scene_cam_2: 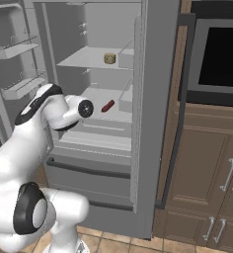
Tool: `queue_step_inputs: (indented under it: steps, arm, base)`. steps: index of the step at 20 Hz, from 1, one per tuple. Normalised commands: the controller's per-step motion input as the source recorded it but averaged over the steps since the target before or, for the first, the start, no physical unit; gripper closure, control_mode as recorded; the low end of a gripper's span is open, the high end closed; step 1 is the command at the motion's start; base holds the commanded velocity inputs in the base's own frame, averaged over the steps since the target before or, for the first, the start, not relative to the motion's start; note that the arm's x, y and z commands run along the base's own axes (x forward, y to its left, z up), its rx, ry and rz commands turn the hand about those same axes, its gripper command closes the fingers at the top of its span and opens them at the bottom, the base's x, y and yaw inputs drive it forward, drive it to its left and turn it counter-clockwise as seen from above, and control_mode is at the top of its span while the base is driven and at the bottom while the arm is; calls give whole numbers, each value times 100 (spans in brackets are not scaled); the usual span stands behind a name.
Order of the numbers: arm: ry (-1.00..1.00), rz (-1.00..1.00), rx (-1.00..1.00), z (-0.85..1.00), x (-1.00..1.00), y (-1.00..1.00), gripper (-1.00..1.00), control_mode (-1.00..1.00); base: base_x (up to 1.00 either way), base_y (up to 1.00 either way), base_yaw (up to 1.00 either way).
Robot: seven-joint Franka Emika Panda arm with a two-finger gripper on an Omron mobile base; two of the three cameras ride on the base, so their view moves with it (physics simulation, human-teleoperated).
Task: Retrieve the sausage and cheese from the fridge and place them on the cutting board on the counter.
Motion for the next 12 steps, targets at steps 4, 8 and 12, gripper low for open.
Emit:
queue_step_inputs:
  steps: [4,8,12]
  arm:
    - [6,-6,-46,34,-31,-43,-100,-100]
    - [4,0,-43,13,-42,-41,-100,-100]
    - [-10,0,-35,0,-48,-32,-100,-100]
  base:
    - [0,0,0]
    - [0,0,0]
    - [0,0,0]
